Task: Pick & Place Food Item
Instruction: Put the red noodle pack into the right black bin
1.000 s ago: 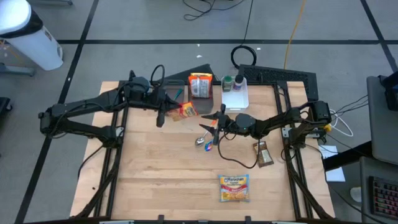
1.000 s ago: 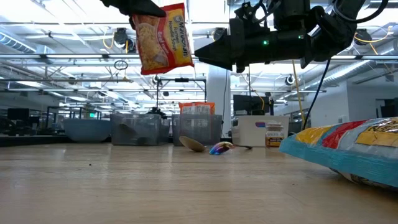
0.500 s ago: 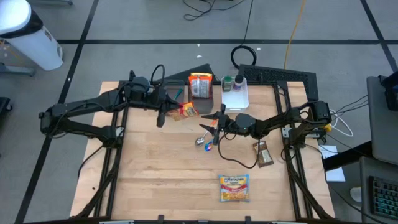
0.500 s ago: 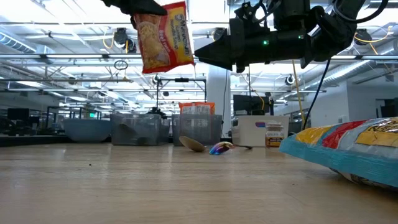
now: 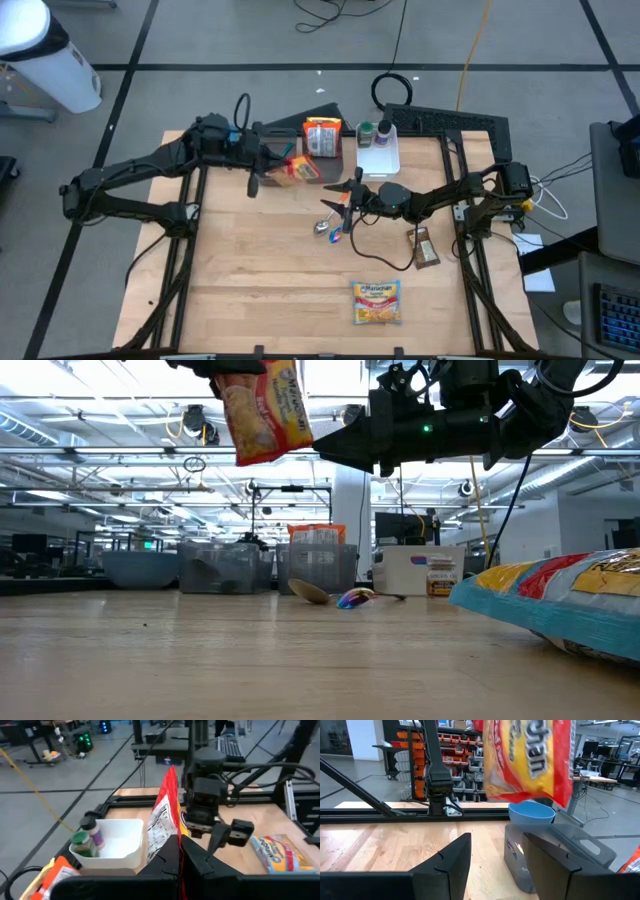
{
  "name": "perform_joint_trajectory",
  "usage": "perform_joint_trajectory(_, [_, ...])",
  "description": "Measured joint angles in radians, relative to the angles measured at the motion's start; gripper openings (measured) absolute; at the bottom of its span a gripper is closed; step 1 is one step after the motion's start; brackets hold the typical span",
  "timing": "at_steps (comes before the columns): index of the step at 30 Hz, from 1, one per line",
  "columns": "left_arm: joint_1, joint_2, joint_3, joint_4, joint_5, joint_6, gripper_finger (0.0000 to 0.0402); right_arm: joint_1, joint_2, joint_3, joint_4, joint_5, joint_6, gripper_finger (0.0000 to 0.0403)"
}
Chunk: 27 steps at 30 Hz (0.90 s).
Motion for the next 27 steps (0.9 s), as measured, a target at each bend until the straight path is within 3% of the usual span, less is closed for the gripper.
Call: perform_joint_trajectory(27, [0.052, 0.000, 0.000, -0.166, 0.030, 0.082, 0.0000, 0.000, 0.000, 0.000, 0.000, 0.000, 0.000, 0.0172])
